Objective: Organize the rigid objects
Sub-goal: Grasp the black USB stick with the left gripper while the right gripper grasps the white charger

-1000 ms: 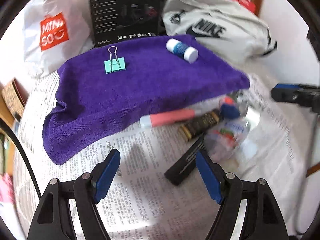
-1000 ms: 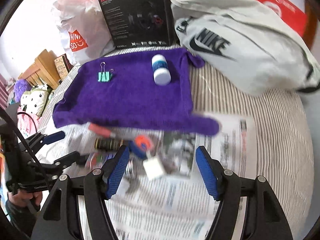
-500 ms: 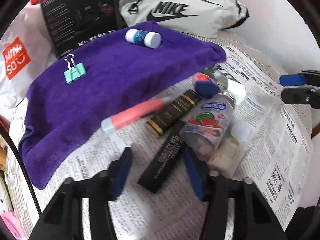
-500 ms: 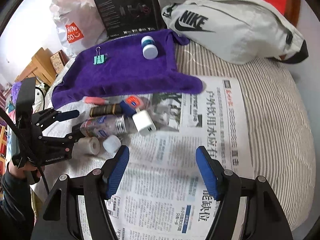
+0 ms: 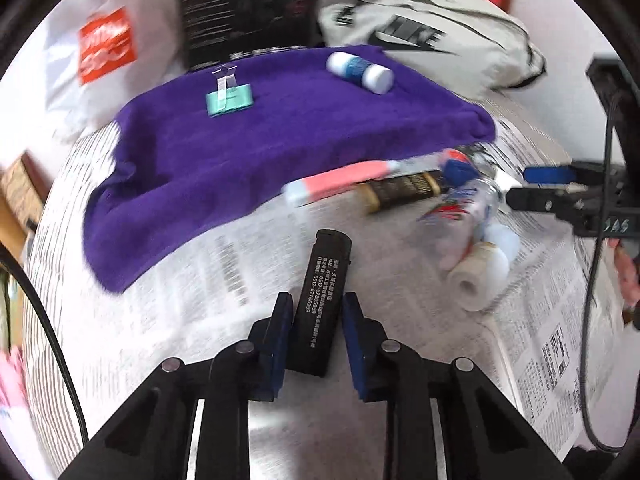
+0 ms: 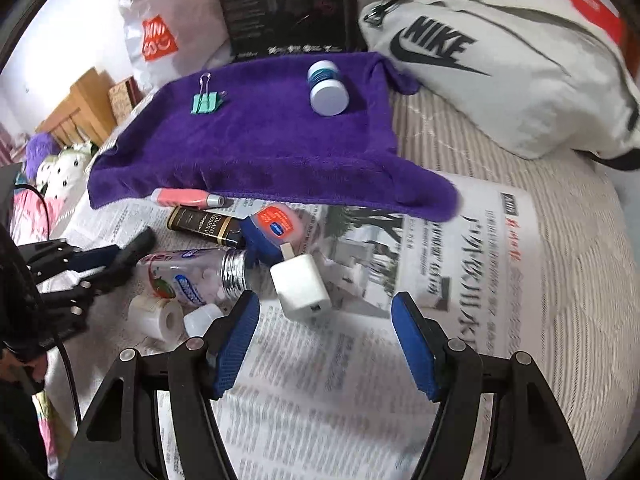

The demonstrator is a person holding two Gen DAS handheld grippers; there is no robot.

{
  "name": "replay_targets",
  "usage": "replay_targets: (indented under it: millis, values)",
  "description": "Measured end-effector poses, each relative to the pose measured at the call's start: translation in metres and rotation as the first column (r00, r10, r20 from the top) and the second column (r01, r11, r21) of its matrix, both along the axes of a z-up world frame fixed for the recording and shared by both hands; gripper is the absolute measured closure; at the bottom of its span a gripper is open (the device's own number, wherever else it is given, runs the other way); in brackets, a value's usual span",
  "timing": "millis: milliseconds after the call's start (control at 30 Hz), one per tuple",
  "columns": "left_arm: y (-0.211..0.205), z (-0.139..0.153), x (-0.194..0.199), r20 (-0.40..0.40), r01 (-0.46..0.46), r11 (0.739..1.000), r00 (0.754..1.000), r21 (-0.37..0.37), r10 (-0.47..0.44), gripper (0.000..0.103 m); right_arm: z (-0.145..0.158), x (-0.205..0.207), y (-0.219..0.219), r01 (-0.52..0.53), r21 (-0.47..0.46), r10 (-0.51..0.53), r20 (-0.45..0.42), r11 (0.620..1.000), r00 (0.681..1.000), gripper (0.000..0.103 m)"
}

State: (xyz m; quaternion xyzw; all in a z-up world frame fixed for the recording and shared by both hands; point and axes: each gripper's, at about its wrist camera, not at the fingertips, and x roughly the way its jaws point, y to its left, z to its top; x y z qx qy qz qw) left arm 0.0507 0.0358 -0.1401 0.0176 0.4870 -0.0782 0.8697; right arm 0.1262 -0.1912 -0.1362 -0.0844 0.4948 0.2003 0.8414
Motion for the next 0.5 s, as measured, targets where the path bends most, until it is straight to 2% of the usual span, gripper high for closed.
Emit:
replay_targets:
  millis: [33, 133, 200, 267, 500]
  values:
    - [0.004, 0.0, 0.0, -0.003, -0.005, 1.0, 1.0, -0.018, 0.005, 0.079, -0.002, 0.002, 0.003, -0.005, -0.011, 0.005, 0.003, 1.0, 1.0, 0.038]
    - [0.002, -0.001, 0.001, 0.0, -0.007, 1.0, 1.0, -0.009, 0.007, 0.078, -0.011, 0.007, 0.012, -0.027, -0.05, 0.028, 0.007, 0.998, 1.0, 0.059]
    - [-0.001, -0.002, 0.003, 0.009, -0.004, 1.0, 1.0, 0.007, 0.004, 0.078, -0.015, 0.006, 0.017, -0.034, -0.068, 0.036, 0.027, 0.997, 0.999, 0.065]
    - [-0.007, -0.002, 0.007, 0.014, 0.003, 1.0, 1.0, 0.028, -0.003, 0.077, -0.015, 0.004, 0.018, -0.048, -0.072, 0.051, 0.039, 0.996, 0.998, 0.076]
    - [-0.01, -0.002, 0.008, 0.009, 0.005, 0.999, 1.0, 0.037, -0.005, 0.08, -0.005, -0.004, -0.005, -0.008, -0.036, 0.007, -0.008, 0.999, 1.0, 0.077]
